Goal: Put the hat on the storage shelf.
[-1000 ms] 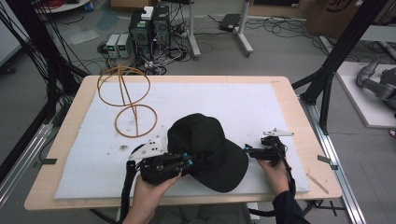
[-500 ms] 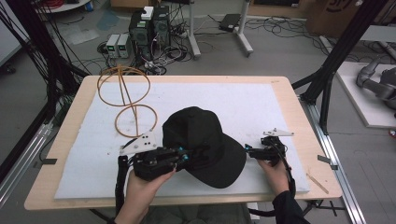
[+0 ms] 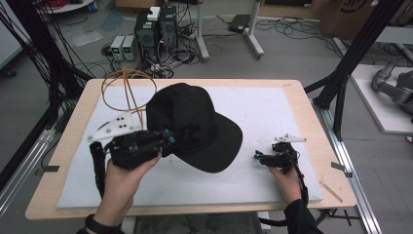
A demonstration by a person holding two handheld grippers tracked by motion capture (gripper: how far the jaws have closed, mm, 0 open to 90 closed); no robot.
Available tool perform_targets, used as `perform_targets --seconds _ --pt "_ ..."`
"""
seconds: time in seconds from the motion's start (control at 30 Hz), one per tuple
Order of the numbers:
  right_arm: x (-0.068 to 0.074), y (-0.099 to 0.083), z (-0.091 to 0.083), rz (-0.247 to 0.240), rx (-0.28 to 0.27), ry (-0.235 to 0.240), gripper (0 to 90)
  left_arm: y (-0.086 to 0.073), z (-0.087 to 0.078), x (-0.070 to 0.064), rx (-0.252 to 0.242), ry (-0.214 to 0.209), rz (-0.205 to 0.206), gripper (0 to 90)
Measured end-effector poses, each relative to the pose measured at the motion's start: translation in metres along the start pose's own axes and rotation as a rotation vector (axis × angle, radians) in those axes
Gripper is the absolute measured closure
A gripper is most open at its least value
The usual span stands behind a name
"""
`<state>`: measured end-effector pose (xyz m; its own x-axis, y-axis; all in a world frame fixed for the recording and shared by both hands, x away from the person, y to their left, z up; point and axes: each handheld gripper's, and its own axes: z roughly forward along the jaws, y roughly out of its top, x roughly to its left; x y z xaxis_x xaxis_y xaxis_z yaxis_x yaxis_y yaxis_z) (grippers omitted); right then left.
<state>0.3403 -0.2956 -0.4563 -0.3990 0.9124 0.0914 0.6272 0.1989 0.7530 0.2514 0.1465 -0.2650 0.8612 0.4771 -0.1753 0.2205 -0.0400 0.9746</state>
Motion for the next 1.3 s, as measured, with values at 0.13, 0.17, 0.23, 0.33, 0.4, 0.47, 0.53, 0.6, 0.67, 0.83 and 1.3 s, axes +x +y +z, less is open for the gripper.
perform_targets --seconds 0.13,0.17,0.23,0.33,0.4,0.47,0.53,0.6,0.67,0.83,1.3 --pt "0.000 0.000 0.000 -0.002 -0.002 -0.001 21.2 0.016 -0.011 0.008 -0.012 0.029 0.015 87.6" --pt "0.000 0.000 0.000 -0.004 -0.002 -0.001 21.2 0.020 -0.013 0.009 -0.014 0.039 0.019 87.6" --pt "0.000 0.000 0.000 -0.004 -0.001 -0.001 21.2 0.027 -0.017 0.013 -0.016 0.057 0.025 87.6" --pt "0.000 0.000 0.000 -0.005 -0.001 -0.003 21.2 0.036 -0.023 0.020 -0.017 0.089 0.039 87.6" --pt "0.000 0.000 0.000 -0.008 0.000 -0.003 21.2 0.041 -0.026 0.024 -0.017 0.112 0.047 87.6" --pt "0.000 0.000 0.000 -0.009 -0.001 -0.002 21.2 0.046 -0.028 0.029 -0.022 0.129 0.048 87.6" --pt "0.000 0.000 0.000 -0.006 0.000 -0.002 21.2 0.049 -0.030 0.033 -0.022 0.148 0.054 87.6" --pt "0.000 0.000 0.000 -0.008 -0.001 -0.002 21.2 0.053 -0.031 0.036 -0.024 0.165 0.051 87.6" --pt "0.000 0.000 0.000 -0.008 -0.001 -0.002 21.2 0.056 -0.033 0.040 -0.023 0.180 0.057 87.6" --pt "0.000 0.000 0.000 -0.008 -0.001 -0.001 21.2 0.062 -0.036 0.050 -0.031 0.224 0.056 87.6" --pt "0.000 0.000 0.001 -0.005 -0.001 0.000 21.2 0.066 -0.039 0.077 -0.028 0.314 0.041 87.6"
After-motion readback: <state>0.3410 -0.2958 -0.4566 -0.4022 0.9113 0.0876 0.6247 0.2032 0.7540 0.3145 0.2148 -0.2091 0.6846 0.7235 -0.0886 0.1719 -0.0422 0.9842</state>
